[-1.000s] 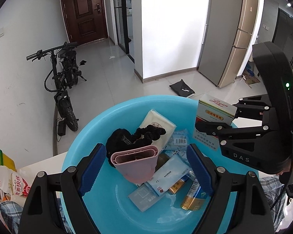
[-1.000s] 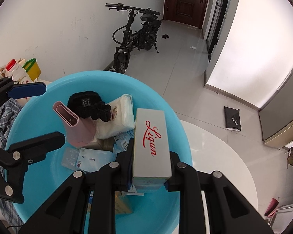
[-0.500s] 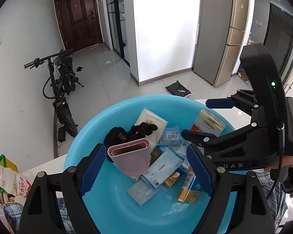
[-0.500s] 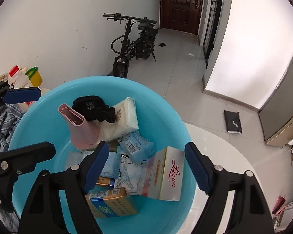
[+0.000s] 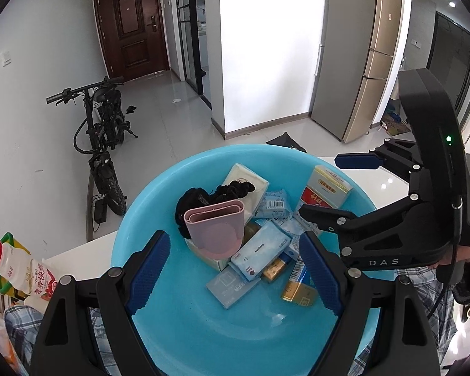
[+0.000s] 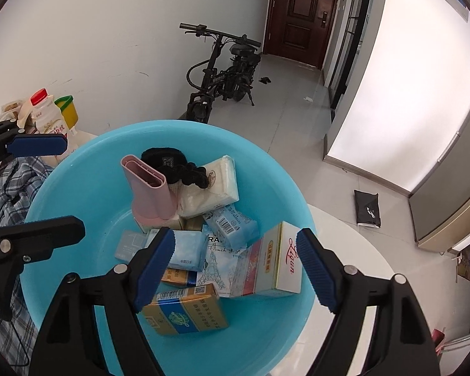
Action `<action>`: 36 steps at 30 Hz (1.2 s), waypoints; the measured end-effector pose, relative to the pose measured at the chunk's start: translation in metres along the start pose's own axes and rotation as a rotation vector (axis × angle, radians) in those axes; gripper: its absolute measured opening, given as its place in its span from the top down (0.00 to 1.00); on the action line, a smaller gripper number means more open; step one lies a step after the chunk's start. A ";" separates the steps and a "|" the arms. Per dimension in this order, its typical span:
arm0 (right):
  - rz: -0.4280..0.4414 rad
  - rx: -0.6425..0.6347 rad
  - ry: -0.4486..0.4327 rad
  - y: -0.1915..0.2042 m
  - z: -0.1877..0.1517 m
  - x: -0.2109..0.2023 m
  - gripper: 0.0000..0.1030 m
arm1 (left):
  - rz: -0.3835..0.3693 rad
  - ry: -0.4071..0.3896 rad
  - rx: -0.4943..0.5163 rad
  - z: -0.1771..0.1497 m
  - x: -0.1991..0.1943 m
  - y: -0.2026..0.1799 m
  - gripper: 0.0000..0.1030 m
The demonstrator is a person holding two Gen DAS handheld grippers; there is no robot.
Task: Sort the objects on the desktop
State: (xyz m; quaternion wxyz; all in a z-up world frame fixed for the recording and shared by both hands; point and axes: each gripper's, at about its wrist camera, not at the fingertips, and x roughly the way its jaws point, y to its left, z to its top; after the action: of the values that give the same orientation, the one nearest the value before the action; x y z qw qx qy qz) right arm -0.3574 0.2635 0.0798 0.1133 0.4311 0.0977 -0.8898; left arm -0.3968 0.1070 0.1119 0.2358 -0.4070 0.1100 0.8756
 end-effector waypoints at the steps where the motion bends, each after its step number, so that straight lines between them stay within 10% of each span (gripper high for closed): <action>1: 0.001 -0.007 0.000 0.002 0.000 -0.001 0.24 | 0.001 -0.003 -0.010 -0.001 -0.003 0.002 0.16; 36: 0.089 -0.082 -0.076 0.052 -0.030 -0.091 0.24 | 0.023 0.009 0.008 -0.090 -0.109 -0.005 0.16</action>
State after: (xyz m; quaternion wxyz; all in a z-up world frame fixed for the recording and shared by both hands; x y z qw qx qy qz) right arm -0.2651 0.2332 0.1294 0.1738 0.3960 0.1108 -0.8948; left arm -0.2740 0.0411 0.1370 0.2267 -0.4088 0.1190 0.8760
